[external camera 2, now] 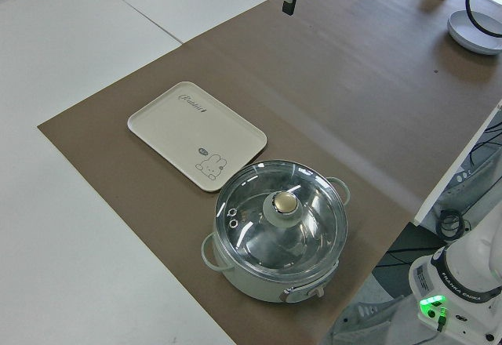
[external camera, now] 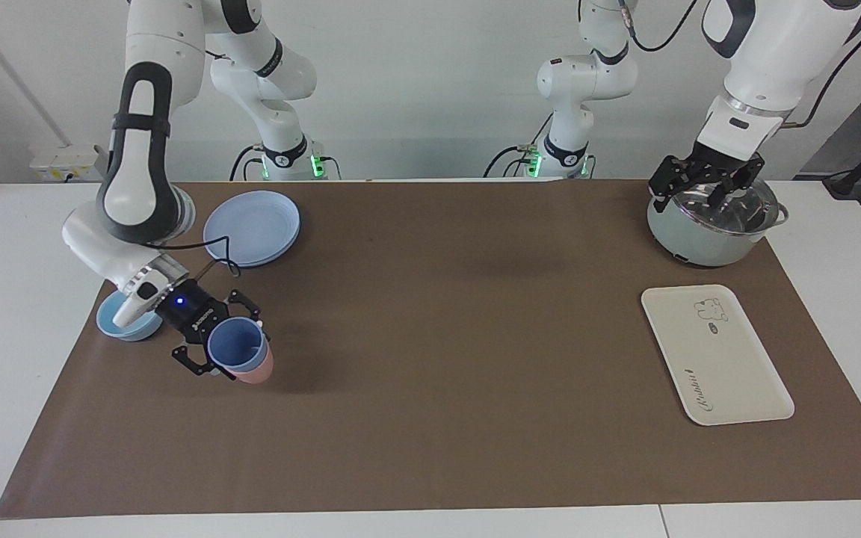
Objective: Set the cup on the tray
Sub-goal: 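Lift the cups with the right gripper while the left gripper reaches over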
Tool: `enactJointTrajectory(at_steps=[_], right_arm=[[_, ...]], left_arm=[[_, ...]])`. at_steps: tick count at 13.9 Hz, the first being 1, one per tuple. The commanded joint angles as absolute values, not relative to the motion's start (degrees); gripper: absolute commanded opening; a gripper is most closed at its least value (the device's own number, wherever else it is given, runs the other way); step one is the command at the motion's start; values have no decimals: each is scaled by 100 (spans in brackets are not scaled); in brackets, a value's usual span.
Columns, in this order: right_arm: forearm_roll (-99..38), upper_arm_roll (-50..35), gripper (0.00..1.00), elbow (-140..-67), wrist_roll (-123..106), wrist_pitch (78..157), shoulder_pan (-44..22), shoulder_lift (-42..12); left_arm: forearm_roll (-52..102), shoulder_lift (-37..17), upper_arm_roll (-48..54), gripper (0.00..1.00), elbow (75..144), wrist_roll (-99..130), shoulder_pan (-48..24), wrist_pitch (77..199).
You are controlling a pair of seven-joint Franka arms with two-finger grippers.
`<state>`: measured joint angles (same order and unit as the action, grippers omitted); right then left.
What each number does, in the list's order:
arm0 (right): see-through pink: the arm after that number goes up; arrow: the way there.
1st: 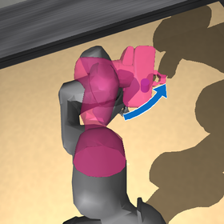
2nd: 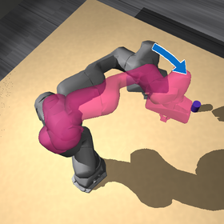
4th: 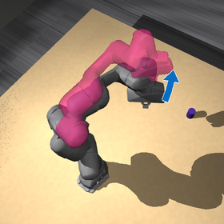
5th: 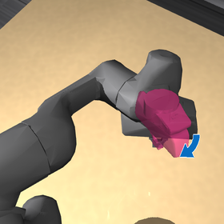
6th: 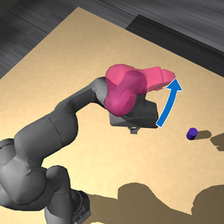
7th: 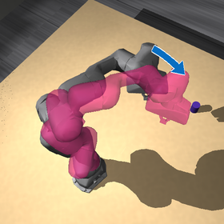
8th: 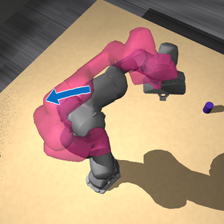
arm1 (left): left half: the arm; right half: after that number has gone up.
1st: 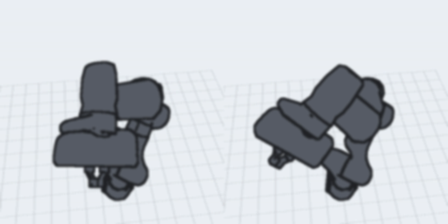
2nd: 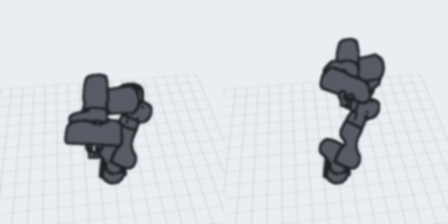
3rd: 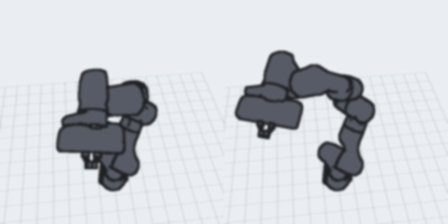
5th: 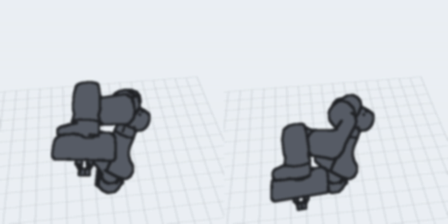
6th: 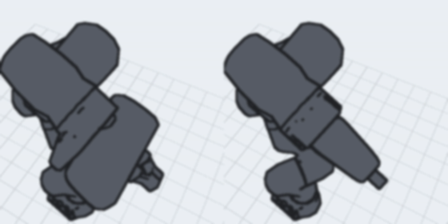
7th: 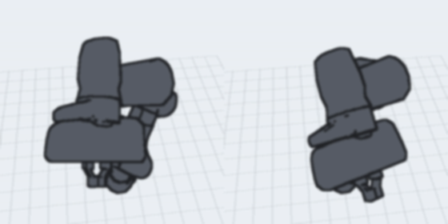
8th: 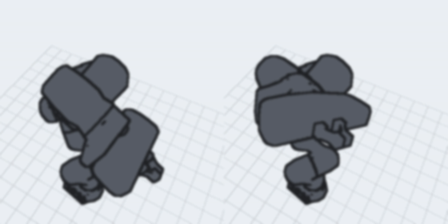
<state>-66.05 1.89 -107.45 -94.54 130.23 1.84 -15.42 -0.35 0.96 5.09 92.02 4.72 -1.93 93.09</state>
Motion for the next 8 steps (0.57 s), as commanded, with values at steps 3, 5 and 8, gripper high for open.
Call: enactJointTrajectory(at_steps=[3, 5, 8], right_arm=[[-4006, 185, 0, -10820, -6862, 13105, -561, -485], [-2984, 158, 0, -10741, -5937, 13008, -903, -247], [-2104, 158, 0, -10661, -5152, 12946, -1466, -202]], left_arm=[[1480, 273, 448, 100, 9958, 762, -685, 10519], [2412, 10, 448, 100, 9914, 1167, -816, 11010], [3573, -535, 457, 96, 9669, 1888, -1308, 11950]])
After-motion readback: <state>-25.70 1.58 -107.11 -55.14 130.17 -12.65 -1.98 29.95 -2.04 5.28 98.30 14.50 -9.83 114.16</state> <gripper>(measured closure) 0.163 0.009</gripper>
